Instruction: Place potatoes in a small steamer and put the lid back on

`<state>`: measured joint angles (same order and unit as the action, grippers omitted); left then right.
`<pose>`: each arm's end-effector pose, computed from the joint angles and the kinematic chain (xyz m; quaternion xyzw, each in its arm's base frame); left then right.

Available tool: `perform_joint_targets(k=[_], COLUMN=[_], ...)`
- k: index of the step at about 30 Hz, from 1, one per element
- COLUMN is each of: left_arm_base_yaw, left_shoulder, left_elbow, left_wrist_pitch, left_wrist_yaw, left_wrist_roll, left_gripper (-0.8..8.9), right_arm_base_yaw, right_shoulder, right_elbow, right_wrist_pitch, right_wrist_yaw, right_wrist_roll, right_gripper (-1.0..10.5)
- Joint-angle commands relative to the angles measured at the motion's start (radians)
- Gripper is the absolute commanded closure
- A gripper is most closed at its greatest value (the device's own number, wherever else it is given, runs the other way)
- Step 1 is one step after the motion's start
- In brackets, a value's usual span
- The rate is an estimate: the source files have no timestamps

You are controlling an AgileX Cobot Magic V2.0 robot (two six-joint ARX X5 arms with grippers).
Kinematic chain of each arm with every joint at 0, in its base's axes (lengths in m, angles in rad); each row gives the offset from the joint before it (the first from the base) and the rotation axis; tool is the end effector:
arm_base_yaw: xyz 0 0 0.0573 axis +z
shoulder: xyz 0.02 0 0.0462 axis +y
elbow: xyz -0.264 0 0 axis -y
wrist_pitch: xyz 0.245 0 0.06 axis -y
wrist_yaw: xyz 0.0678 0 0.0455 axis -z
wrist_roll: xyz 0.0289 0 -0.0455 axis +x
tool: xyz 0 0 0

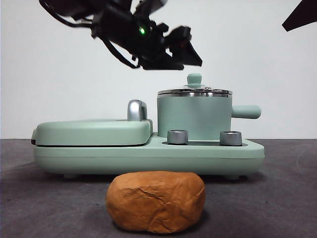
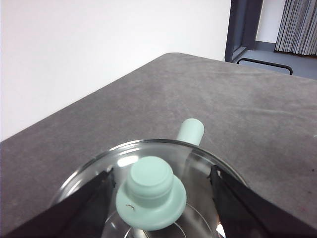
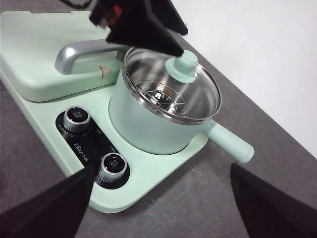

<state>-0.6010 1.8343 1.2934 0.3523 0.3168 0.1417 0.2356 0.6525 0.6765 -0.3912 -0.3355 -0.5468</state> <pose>0.3440 -0.2468 0.2658 0.0765 0.0618 -0.4465 0.8894 0.1363 0.0425 0.2955 -0.2459 0.1008 0.3159 0.9108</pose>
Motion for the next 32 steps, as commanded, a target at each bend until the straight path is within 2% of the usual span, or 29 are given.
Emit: perform_joint_targets(k=[1, 12, 17, 21, 27, 32], left_arm_base_yaw=[-0.009, -0.009, -0.009, -0.009, -0.009, -0.009], left_shoulder=[0.048, 0.091, 0.112, 0.121, 0.123, 0.125], left_elbow=[0.026, 0.026, 0.028, 0.028, 0.028, 0.028], left_wrist_pitch=[0.043, 0.097, 0.097, 0.098, 0.122, 0.143], left_wrist_yaw=[0.001, 0.0, 0.0, 0.0, 0.0, 0.0], left_wrist_roll=[-0.003, -0.006, -0.052, -0.056, -0.056, -0.056], left_gripper=[5.06, 5.05, 5.05, 5.05, 5.05, 5.05], right_arm_base_yaw=[0.004, 0.004, 0.004, 0.004, 0.004, 0.004], right_shoulder=[0.006, 0.006, 0.006, 0.006, 0.006, 0.006], right_elbow=[0.013, 0.013, 0.013, 0.013, 0.013, 0.013], right_wrist_pitch=[0.01, 0.01, 0.01, 0.01, 0.01, 0.01], right_wrist_yaw=[0.003, 0.003, 0.003, 0.003, 0.003, 0.003], right_wrist_roll=[-0.003, -0.003, -0.002, -0.002, 0.035, 0.038], right_gripper=[5.1, 5.1, 5.1, 5.1, 5.1, 5.1])
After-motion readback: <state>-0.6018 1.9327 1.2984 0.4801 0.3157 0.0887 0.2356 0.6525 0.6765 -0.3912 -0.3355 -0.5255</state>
